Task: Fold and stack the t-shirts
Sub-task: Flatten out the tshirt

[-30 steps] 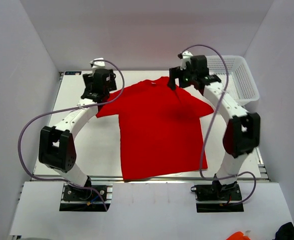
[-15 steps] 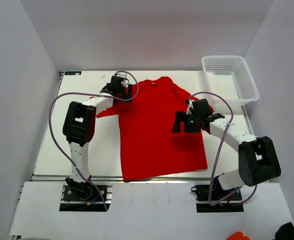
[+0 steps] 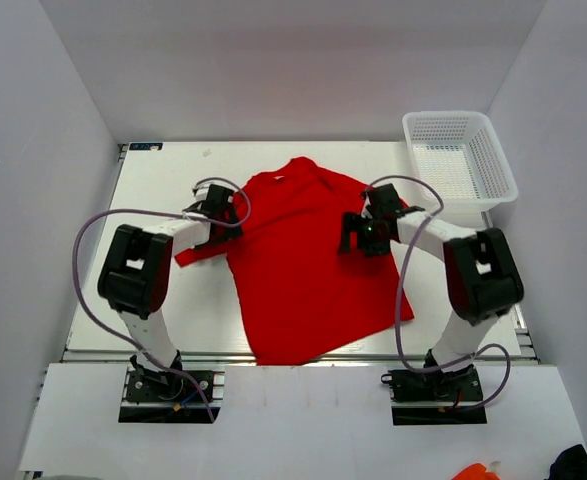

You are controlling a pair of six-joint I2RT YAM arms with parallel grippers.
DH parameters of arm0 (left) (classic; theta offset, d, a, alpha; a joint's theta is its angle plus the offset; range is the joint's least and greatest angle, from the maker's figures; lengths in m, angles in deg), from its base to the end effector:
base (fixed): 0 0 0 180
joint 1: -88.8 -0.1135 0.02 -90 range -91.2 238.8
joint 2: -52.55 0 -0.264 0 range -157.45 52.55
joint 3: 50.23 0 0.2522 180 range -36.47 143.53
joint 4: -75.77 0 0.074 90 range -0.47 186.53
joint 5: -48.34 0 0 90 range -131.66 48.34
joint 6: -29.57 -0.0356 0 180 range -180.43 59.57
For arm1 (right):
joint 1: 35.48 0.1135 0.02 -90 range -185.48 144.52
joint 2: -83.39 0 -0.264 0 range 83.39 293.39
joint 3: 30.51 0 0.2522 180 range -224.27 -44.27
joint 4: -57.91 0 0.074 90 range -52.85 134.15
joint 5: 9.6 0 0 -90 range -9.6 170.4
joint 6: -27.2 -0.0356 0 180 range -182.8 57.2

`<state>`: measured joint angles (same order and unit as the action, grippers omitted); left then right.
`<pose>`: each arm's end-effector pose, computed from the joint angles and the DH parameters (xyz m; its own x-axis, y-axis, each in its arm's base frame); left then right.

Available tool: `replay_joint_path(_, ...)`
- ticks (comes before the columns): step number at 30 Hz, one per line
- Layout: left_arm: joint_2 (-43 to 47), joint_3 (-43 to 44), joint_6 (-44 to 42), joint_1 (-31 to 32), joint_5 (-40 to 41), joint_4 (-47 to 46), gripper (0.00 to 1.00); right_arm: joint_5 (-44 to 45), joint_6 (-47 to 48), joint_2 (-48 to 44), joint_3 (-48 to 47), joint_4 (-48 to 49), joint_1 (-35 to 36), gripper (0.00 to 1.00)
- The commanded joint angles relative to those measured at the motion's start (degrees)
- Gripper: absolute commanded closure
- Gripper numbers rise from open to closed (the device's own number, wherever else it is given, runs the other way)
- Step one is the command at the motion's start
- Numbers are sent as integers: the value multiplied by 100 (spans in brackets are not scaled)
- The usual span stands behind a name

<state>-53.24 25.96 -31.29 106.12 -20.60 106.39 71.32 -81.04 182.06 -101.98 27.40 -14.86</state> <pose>0.3517 -0.0963 0.1499 -0.7760 -0.2340 -0.5857 -0.3096 0.9504 0.0306 0.3185 0.1258 0.1669 -0.8850 -0.0028 -0.4656 -0.1576 0.9428 0.2939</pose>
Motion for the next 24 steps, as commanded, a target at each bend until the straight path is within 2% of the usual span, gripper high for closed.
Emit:
replay_joint_path(1,522,-635,1196,86,249,1669,0,117,22,898,-704,-213,-14,10)
replay_joint_path(2,734,-793,1442,87,250,1880,0,169,92,1056,-1298,-301,20,10)
replay_joint_path(3,954,-1264,1697,157,-194,2004,0,239,93,1510,-1513,-328,21,10)
replay_joint_path(5,1785,-1925,1901,157,-846,1743,0,188,250,1829,-2170,-478,38,10)
replay_joint_path(6,2095,-2589,1963,227,-1171,1393,0,100,364,2170,-2644,-626,73,10)
replay_joint_path(7,2420,-2918,2129,228,-1757,1242,0,13,539,2504,-2892,-749,100,10)
replay_joint_path(8,3033,-3469,2226,306,-2181,1023,0,-110,715,2821,-3634,-794,152,10)
replay_joint_path(9,3039,-3684,2227,394,-2185,1021,0,-190,899,2972,-3894,-864,205,10)
replay_joint_path(10,3604,-3816,2279,395,-2403,1012,0,-217,997,3261,-4462,-987,249,10)
replay_joint_path(12,4048,-3879,2280,561,-2518,1169,0,-296,1382,3763,-5124,-1328,310,10)
replay_joint_path(13,4345,-3766,2210,562,-2519,1388,0,-270,1454,3904,-6041,-1496,380,10)
replay_joint_path(14,4444,-3669,1948,640,-2623,1390,0,-217,1464,4244,-6320,-1567,390,10)
replay_joint_path(16,4550,-3257,1640,781,-2879,1338,0,-269,1595,4344,-6995,-1673,416,10)
replay_joint_path(20,4498,-2510,831,974,-2950,1031,0,-243,1675,3740,-6641,-1419,425,10)
replay_joint_path(21,4393,-2186,542,975,-2845,969,0,-252,1675,3181,-6265,-1262,425,10)
replay_joint_path(22,4331,-2044,435,975,-2757,890,0,-226,1683,3010,-6035,-1173,425,10)
replay_joint_path(23,4261,-1912,295,975,-2687,671,0,-234,1596,2791,-5241,-1094,460,10)
replay_joint_path(24,4174,-1676,180,975,-2434,608,0,-234,1569,2154,-4954,-832,460,10)
